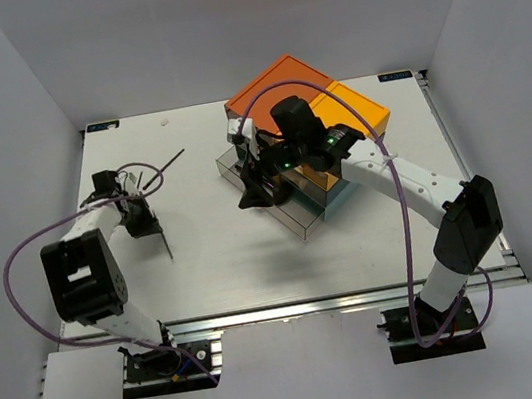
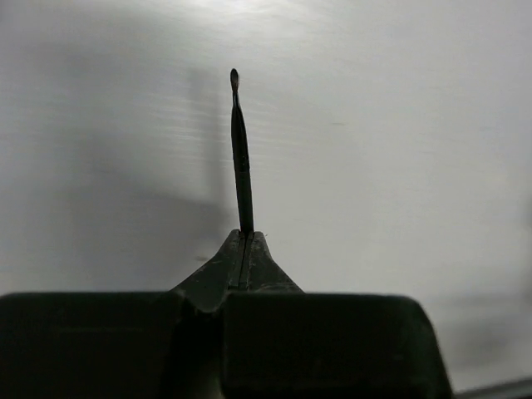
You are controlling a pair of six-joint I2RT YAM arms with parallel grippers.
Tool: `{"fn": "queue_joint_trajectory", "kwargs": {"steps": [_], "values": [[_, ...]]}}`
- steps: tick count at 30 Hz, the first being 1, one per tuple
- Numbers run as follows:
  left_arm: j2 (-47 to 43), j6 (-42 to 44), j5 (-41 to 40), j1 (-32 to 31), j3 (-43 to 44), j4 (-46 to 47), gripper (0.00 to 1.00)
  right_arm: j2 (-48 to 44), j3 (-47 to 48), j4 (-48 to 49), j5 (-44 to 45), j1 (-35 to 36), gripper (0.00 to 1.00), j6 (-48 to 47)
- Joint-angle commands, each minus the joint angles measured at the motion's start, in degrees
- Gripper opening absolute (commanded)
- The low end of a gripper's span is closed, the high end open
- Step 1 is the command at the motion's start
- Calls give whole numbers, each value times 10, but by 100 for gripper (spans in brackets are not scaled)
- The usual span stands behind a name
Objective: Organize the makeup
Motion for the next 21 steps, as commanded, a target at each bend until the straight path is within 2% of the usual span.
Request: {"fn": "queue_joint_trajectory", "kwargs": {"steps": [1, 2, 4, 5, 6, 7, 8, 11, 14, 17, 21], "values": [[-101, -118, 184, -5, -28, 112, 0, 3, -5, 33, -53, -3, 89, 101], [-127, -181, 235, -13, -60, 182, 0, 12, -11, 51, -49, -2, 86, 184], [-150, -282, 269, -25, -93, 259, 0, 20, -20, 88, -52, -1, 78, 245], [-161, -314, 280, -32, -111, 302, 0, 24, -20, 94, -52, 1, 75, 260], [-182, -348, 290, -46, -139, 383, 0, 32, -20, 100, -43, 4, 69, 283], [-190, -408, 294, -56, -152, 421, 0, 37, -17, 102, -34, 5, 67, 292], [-197, -434, 295, -67, -162, 488, 0, 48, -12, 103, -24, 6, 67, 297], [-205, -509, 287, -144, -176, 580, 0, 72, 4, 98, 1, 11, 64, 307], [-198, -547, 273, -184, -172, 630, 0, 81, 10, 98, 35, 13, 65, 306], [-191, -573, 255, -196, -181, 676, 0, 81, 10, 100, 73, 14, 65, 299], [-177, -563, 254, -196, -176, 656, 0, 71, 7, 99, 92, 11, 66, 279]]}}
